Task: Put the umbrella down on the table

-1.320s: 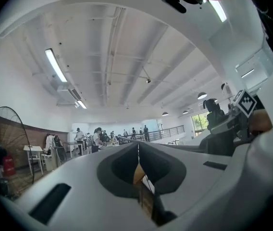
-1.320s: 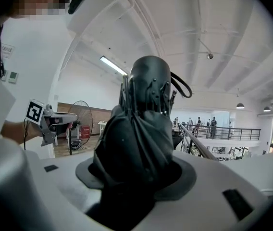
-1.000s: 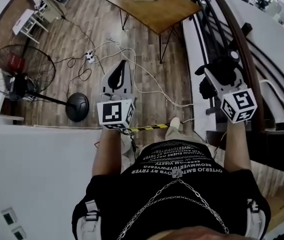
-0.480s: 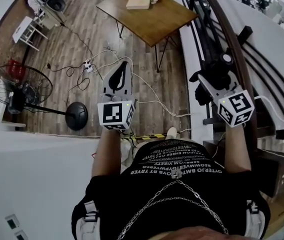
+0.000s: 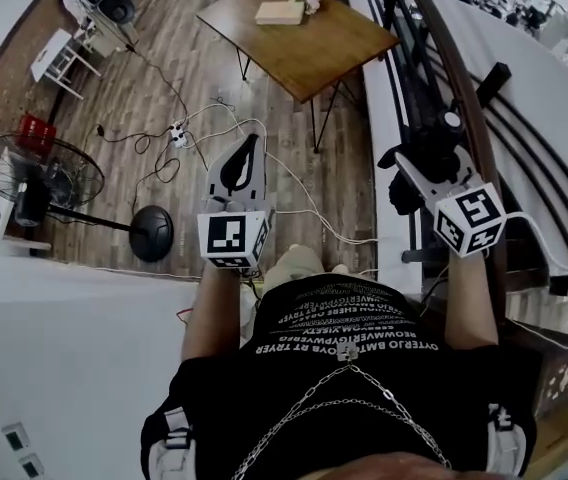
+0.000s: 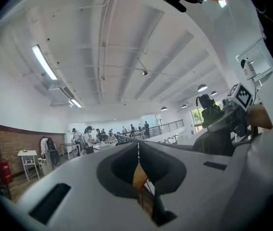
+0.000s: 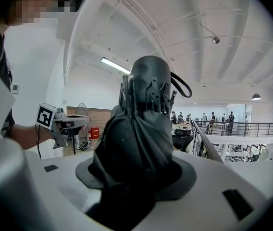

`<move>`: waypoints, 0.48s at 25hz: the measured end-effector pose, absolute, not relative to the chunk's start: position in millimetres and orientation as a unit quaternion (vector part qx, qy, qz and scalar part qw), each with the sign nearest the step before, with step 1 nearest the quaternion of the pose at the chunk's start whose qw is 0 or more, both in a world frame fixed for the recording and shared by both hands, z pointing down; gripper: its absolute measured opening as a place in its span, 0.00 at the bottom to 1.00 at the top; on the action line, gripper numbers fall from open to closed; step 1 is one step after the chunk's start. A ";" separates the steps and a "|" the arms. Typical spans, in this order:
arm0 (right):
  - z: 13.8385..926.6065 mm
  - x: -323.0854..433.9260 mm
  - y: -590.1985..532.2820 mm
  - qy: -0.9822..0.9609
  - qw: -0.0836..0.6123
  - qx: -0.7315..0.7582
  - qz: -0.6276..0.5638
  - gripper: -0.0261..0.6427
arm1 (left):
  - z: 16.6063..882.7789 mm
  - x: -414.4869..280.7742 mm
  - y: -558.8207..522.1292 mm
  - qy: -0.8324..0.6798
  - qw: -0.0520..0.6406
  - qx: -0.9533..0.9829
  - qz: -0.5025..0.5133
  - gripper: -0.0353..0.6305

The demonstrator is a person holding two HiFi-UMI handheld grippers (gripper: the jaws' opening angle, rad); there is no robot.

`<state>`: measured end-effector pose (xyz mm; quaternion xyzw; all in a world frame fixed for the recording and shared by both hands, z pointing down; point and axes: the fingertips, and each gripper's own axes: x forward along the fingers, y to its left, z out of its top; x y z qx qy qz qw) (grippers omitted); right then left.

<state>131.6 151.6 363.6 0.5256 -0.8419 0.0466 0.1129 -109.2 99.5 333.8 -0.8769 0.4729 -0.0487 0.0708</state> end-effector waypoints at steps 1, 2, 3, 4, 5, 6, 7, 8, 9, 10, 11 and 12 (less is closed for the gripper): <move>363.6 131.7 149.3 -0.843 0.110 0.525 0.051 0.41 | 335.1 -109.0 98.8 0.471 0.069 -0.878 -0.054 0.10; 363.3 131.8 146.9 -0.844 0.108 0.523 0.054 0.41 | 335.7 -108.4 97.4 0.470 0.068 -0.878 -0.058 0.10; 362.4 132.3 143.9 -0.844 0.106 0.522 0.057 0.41 | 335.4 -106.9 94.9 0.470 0.067 -0.878 -0.060 0.10; 361.6 133.2 140.3 -0.845 0.106 0.521 0.057 0.41 | 334.5 -104.3 91.3 0.469 0.067 -0.879 -0.059 0.10; 361.5 134.6 136.3 -0.846 0.107 0.520 0.057 0.41 | 334.0 -100.5 87.1 0.468 0.067 -0.879 -0.058 0.10; 362.3 136.1 132.2 -0.846 0.109 0.519 0.056 0.41 | 334.4 -95.7 82.8 0.465 0.067 -0.881 -0.058 0.10; 363.8 137.8 128.1 -0.846 0.112 0.519 0.055 0.41 | 335.6 -90.3 78.2 0.462 0.067 -0.883 -0.059 0.10; 365.6 139.7 123.5 -0.845 0.114 0.520 0.055 0.41 | 337.0 -84.8 73.2 0.458 0.067 -0.884 -0.061 0.10; 366.9 141.9 118.6 -0.844 0.116 0.521 0.054 0.41 | 338.1 -79.6 67.5 0.455 0.068 -0.886 -0.062 0.10; 367.6 144.1 113.5 -0.843 0.117 0.522 0.053 0.41 | 338.6 -75.3 61.5 0.452 0.068 -0.887 -0.063 0.10; 367.6 146.1 108.5 -0.842 0.118 0.523 0.053 0.41 | 338.6 -72.0 55.5 0.449 0.068 -0.889 -0.063 0.10; 367.2 148.2 103.8 -0.842 0.117 0.524 0.054 0.41 | 338.5 -69.5 49.8 0.447 0.068 -0.890 -0.063 0.10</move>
